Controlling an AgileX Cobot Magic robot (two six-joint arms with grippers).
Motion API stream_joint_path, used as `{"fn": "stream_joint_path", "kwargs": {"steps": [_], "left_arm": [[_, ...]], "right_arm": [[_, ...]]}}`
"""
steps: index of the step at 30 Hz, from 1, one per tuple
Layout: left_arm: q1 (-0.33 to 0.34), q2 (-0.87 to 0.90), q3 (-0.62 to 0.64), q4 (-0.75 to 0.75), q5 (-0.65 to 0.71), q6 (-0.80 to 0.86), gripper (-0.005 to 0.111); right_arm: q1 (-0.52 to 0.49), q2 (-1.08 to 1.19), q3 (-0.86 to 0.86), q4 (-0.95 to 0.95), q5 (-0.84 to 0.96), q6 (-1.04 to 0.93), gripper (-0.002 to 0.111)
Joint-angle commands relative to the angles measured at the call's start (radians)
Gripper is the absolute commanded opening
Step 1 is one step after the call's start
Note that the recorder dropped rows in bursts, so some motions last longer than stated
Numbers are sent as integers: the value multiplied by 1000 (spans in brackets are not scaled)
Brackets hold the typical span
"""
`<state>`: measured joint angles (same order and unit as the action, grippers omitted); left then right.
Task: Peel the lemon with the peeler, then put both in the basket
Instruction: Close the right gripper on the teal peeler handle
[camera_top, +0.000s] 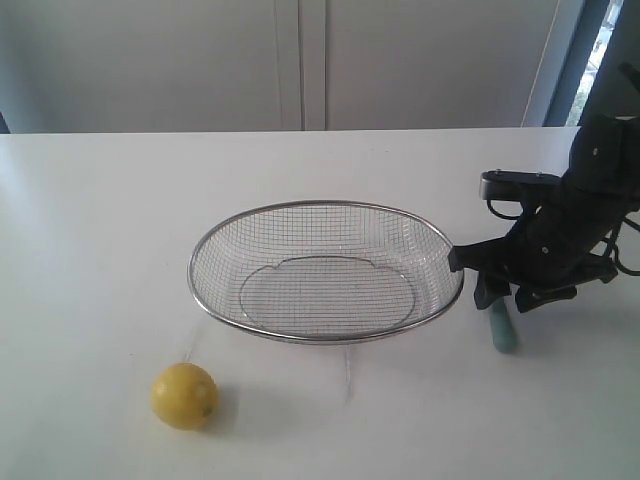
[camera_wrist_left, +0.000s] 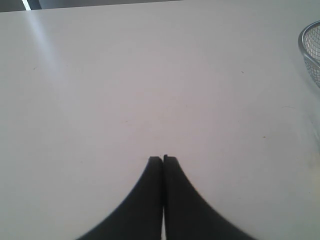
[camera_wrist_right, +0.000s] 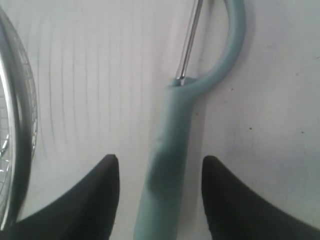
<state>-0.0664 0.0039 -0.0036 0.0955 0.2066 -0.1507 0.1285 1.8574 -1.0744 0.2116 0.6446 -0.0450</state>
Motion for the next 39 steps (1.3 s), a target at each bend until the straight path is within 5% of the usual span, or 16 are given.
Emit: {"fn": "stream_joint_path", "kwargs": {"steps": [1, 39], "left_arm": [[3, -4, 4, -4, -3, -6, 0], [3, -4, 4, -4, -3, -6, 0]], "right_arm": [[1, 2, -6, -7, -6, -2, 49], [1, 14, -6, -5, 1, 98, 41]]}}
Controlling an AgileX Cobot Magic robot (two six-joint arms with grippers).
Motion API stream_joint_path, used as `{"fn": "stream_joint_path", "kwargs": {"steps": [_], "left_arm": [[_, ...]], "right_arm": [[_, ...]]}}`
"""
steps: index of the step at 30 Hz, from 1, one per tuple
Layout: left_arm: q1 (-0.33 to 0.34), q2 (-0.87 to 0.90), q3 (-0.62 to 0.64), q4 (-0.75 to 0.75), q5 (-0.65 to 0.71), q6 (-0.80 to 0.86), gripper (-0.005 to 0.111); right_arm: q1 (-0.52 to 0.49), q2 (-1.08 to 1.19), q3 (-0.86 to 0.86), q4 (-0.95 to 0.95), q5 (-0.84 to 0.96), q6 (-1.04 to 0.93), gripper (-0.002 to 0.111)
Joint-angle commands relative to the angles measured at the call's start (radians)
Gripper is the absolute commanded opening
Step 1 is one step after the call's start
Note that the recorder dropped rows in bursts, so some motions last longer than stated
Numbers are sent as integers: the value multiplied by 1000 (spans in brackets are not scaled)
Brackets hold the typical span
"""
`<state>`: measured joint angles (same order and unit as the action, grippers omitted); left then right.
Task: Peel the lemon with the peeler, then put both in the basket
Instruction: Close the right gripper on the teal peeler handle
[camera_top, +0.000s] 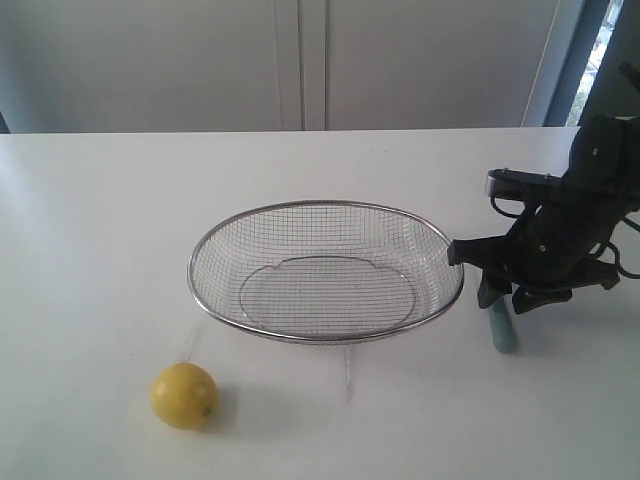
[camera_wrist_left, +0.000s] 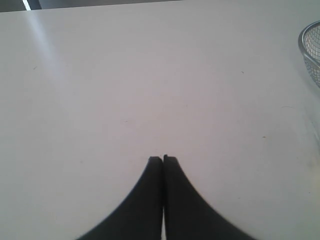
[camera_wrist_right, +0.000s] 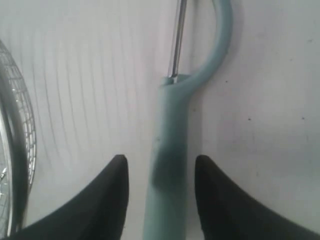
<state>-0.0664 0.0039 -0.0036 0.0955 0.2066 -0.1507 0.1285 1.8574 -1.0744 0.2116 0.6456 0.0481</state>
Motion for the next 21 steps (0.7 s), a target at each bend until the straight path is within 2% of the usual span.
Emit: {"fn": "stream_joint_path", "kwargs": {"steps": [1, 17, 19, 21], "left_arm": [[3, -4, 4, -4, -3, -6, 0], [3, -4, 4, -4, -3, -6, 0], [3, -4, 4, -4, -3, -6, 0], [3, -4, 4, -4, -3, -6, 0]], "right_arm": [[1, 20, -6, -5, 0, 5, 41], [1, 72, -6, -5, -16, 1, 41], [1, 71, -8, -5, -14, 1, 34], [1, 71, -8, -7, -10, 1, 21]]}}
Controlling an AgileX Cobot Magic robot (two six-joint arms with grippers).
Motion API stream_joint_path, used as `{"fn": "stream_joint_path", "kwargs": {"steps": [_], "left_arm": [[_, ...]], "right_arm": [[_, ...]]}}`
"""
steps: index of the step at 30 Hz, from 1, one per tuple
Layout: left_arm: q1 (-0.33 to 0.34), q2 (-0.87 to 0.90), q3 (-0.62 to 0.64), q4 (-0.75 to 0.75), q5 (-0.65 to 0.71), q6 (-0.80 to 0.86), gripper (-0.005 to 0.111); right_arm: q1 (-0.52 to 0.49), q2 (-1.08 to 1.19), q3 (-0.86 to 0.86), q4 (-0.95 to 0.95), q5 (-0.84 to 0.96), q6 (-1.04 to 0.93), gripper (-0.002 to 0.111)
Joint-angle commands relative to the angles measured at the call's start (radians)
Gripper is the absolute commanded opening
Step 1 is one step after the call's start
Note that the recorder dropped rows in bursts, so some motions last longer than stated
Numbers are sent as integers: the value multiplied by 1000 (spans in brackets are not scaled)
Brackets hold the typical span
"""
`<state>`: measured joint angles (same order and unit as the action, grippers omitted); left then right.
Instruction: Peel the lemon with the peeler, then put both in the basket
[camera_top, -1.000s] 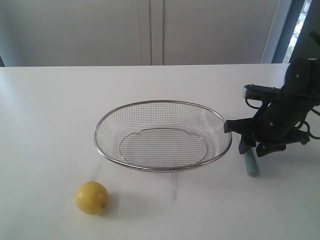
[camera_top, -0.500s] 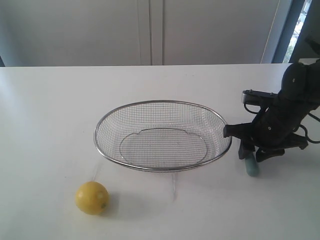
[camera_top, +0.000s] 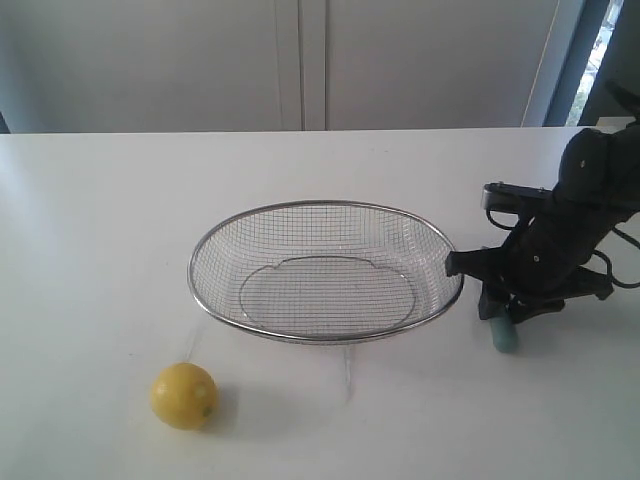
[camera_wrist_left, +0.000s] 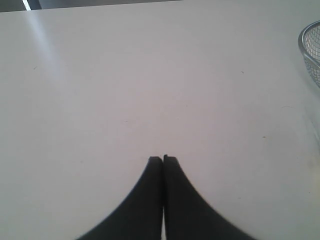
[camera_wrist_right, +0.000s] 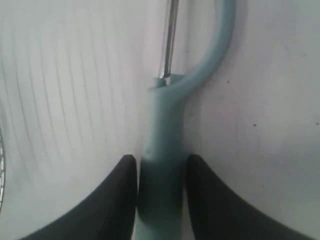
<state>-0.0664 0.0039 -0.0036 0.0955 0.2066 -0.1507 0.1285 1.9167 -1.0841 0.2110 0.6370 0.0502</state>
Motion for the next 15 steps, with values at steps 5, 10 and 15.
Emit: {"fn": "stream_joint_path", "kwargs": {"steps": [5, 10, 15], "left_arm": [[3, -4, 4, -4, -3, -6, 0], [3, -4, 4, -4, -3, -6, 0], [3, -4, 4, -4, -3, -6, 0]], "right_arm": [[0, -1, -2, -96, 16, -11, 0], [0, -70, -2, -138, 24, -11, 0], [0, -174, -2, -152, 64, -11, 0]]}}
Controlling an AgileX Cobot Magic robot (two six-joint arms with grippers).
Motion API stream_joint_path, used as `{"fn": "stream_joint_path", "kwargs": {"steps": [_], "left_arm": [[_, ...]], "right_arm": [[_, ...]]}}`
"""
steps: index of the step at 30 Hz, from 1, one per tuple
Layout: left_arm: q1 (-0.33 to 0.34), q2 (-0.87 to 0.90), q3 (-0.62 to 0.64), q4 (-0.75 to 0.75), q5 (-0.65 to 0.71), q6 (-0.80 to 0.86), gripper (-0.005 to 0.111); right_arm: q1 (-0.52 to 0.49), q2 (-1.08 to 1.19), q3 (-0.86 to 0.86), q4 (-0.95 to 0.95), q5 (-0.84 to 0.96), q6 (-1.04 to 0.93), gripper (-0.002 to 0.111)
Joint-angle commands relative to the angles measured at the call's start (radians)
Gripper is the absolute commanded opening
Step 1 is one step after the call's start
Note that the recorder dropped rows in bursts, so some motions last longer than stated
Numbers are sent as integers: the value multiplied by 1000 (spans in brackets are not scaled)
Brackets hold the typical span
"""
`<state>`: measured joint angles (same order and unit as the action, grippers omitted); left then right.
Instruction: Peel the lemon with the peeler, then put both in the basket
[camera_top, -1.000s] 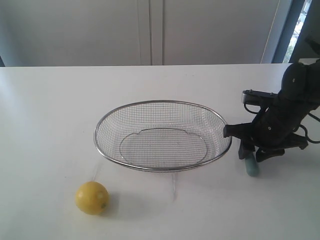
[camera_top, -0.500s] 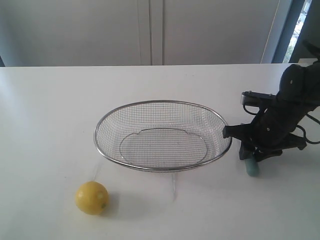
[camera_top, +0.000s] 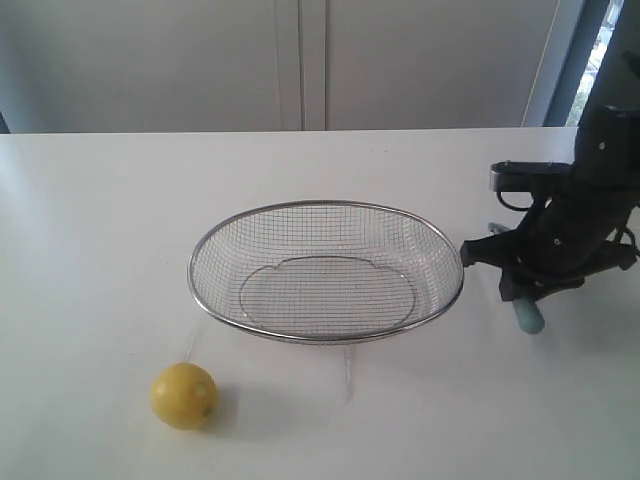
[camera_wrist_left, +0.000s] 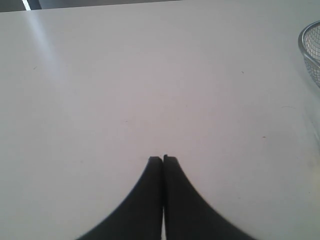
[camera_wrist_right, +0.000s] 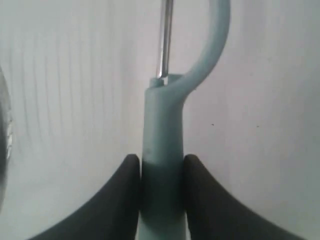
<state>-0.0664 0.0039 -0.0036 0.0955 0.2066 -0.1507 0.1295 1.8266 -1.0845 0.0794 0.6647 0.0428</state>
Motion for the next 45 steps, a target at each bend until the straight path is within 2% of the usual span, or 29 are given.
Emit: {"fn": "stream_joint_path", "kwargs": {"steps": [1, 5, 10, 15, 22, 32, 45], "left_arm": [[3, -4, 4, -4, -3, -6, 0], [3, -4, 4, -4, -3, -6, 0], [3, -4, 4, -4, -3, -6, 0], [3, -4, 4, -4, -3, -6, 0], [-12, -4, 4, -4, -3, -6, 0], [-17, -4, 4, -4, -3, -6, 0], [-17, -4, 4, -4, -3, -6, 0]], "right_arm": [[-1, -107, 1, -21, 49, -4, 0], [-1, -206, 51, -21, 30, 8, 0], [1, -338, 194, 28, -60, 10, 0], [2, -499, 307, 32, -23, -8, 0], [2, -772, 450, 60, 1, -203, 0], [2, -955, 459, 112, -3, -196, 0], [2, -977, 459, 111, -4, -196, 0]]}}
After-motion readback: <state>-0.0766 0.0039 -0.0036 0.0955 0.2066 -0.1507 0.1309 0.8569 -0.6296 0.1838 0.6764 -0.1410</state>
